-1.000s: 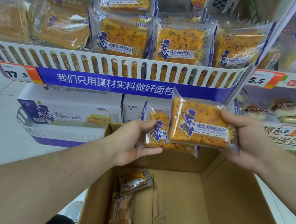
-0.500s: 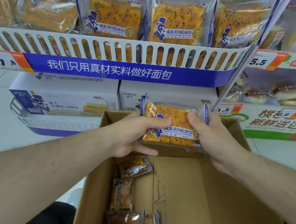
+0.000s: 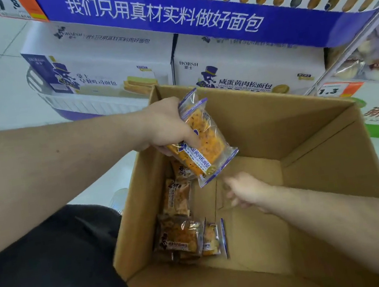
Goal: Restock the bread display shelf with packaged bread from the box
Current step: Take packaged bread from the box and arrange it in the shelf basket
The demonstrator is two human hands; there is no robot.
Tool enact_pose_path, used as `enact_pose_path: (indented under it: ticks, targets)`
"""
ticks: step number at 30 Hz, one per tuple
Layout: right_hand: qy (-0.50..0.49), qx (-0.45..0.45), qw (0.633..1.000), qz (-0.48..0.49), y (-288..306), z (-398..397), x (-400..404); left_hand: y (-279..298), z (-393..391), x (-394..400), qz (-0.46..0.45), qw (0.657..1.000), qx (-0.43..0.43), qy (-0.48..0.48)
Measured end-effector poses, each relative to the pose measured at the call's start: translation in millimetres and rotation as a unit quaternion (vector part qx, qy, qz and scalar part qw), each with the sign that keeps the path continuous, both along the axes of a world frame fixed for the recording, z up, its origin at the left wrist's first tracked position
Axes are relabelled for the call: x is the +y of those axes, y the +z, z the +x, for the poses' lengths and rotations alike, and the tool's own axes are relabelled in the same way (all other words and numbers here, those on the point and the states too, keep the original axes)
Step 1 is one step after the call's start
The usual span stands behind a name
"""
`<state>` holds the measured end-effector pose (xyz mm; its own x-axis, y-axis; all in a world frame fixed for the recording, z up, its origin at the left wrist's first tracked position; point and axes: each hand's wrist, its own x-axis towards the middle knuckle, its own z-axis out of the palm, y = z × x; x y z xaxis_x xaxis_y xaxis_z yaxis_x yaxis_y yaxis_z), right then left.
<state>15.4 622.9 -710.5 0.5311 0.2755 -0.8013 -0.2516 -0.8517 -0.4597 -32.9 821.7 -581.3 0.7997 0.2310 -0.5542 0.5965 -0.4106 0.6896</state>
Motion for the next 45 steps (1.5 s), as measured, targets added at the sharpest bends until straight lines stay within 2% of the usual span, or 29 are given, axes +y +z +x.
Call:
enact_pose_path:
  ticks: [4,6,12,15,18,23,27,30,33,36,39,42,45]
  targets:
    - [0.121,0.05,0.989,-0.069,-72.1,-36.6,22.5,-9.8,1.6,2.2,0.018,0.999,0.019,-0.02]
    - [0.14,0.062,0.985,-0.078,-91.6,-49.1,29.4,-14.9,3.7,4.1,0.019,0.999,0.026,-0.025]
    - [0.005,0.11,0.99,-0.089,-122.7,-74.8,29.9,-27.3,10.5,5.7,-0.007,1.0,0.025,-0.007]
    - [-0.052,0.117,0.991,-0.04,-121.2,-70.1,27.4,-29.2,13.1,4.0,-0.04,0.999,0.025,0.007]
    - [-0.066,0.088,0.994,0.004,-111.4,-53.2,21.6,-26.8,14.5,1.5,-0.06,0.998,0.008,0.021]
    - [-0.021,-0.031,0.998,0.051,-58.3,7.0,-3.0,-19.4,15.0,-2.5,-0.13,0.988,-0.033,0.077]
    - [0.073,-0.094,0.993,0.008,11.0,64.2,-36.9,-10.1,19.1,-6.5,-0.19,0.969,-0.073,0.139]
    - [0.142,-0.08,0.987,-0.012,65.7,90.6,-64.7,-3.0,22.0,-11.9,-0.221,0.954,-0.101,0.177]
    - [0.154,-0.006,0.988,0.011,111.0,98.6,-88.1,-0.4,22.9,-17.3,-0.237,0.943,-0.114,0.202]
    - [0.109,0.084,0.985,0.102,142.9,99.8,-103.2,-0.1,21.3,-23.8,-0.245,0.943,-0.107,0.2]
    - [0.038,0.129,0.96,0.245,162.6,97.1,-107.9,1.5,17.5,-31.6,-0.25,0.948,-0.097,0.173]
    - [-0.066,0.11,0.918,0.374,176.7,86.6,-97.0,7.1,16.0,-38.6,-0.271,0.948,-0.095,0.134]
    - [-0.15,0.039,0.903,0.402,185.3,79.5,-79.7,17.2,16.7,-47.4,-0.298,0.942,-0.1,0.114]
